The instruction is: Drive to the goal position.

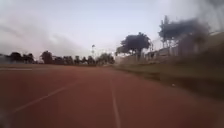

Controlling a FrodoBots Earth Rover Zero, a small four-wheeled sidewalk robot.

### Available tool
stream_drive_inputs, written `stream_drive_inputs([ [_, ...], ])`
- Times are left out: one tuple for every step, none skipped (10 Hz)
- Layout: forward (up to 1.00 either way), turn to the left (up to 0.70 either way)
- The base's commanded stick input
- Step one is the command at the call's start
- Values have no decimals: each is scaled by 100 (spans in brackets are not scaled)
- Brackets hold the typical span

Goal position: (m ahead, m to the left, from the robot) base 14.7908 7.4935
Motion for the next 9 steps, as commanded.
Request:
stream_drive_inputs([
  [70,-3],
  [70,0],
  [70,0],
  [69,0],
  [69,0],
  [68,0],
  [67,0],
  [64,0],
  [63,0],
])
